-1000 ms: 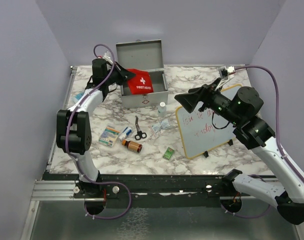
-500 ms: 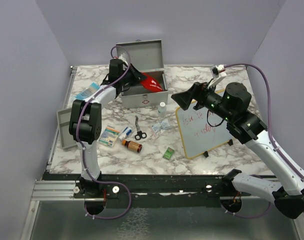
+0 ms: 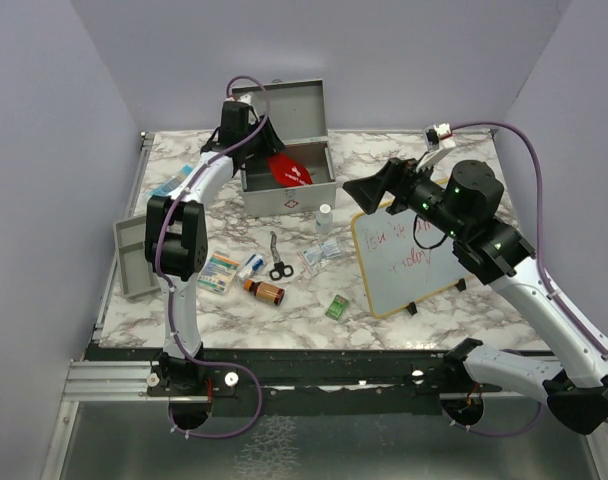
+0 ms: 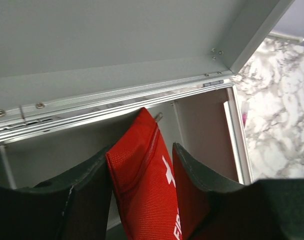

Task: Organize the medicine kit
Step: Place the medicine pouch inside the medicine box.

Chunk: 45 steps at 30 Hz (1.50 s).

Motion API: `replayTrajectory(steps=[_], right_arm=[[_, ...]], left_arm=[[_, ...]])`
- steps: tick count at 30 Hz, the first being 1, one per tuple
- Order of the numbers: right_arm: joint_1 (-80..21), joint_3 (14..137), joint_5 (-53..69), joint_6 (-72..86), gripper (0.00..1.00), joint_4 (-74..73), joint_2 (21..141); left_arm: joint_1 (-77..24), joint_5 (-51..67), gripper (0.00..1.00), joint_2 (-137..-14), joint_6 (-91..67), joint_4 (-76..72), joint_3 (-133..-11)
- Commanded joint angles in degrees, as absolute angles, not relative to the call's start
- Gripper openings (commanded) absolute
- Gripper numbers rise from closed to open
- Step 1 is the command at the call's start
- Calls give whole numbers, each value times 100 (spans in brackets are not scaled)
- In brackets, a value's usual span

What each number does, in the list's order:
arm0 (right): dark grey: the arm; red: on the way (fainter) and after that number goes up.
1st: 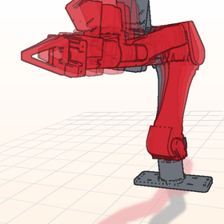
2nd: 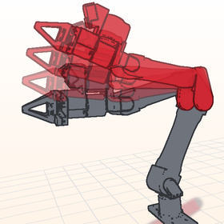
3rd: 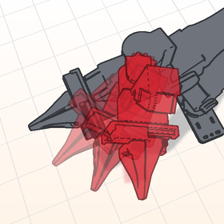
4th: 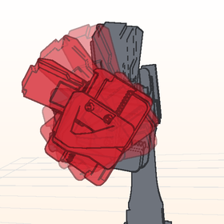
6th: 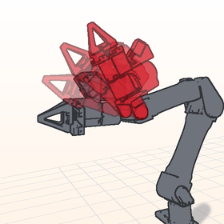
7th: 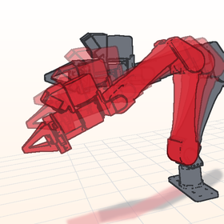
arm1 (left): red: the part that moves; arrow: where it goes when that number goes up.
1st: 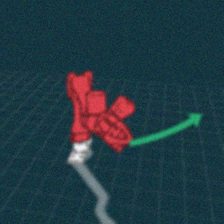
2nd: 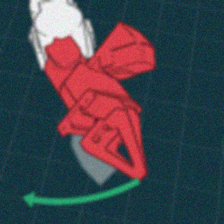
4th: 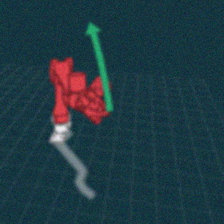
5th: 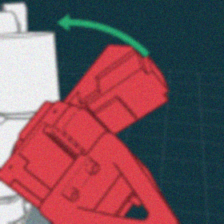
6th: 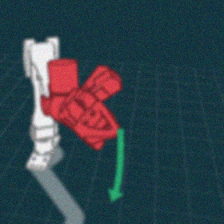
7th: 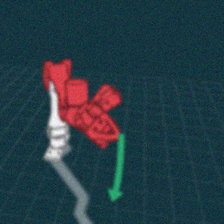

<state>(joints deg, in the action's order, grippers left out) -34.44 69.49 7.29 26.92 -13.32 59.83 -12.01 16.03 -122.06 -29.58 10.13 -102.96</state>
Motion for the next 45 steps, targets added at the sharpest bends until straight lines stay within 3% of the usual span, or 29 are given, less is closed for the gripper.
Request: replayTrajectory(steps=[1,8,14,29,38,45], right_arm=[[-3454,7041,550,2606,99,-1373,6058],[-3454,6952,338,2568,100,-1507,5990],[-3454,6877,435,2566,100,-1549,5844],[-3454,6619,615,2548,100,-1677,5636],[-3454,6546,467,2441,100,-2050,5393],[-3454,6562,310,2342,100,-2304,5287]], left_arm=[[-1209,1083,51,-11963,-2239,1638,-10618],[-1317,749,51,-11614,-1636,2554,-10930],[-1514,-102,53,-11003,-1219,2725,-10454],[-1598,89,51,-10323,-1238,2711,-9231],[-1600,-226,53,-8563,-1187,2907,-7549],[-1600,182,54,-7362,-1015,3270,-6259]])
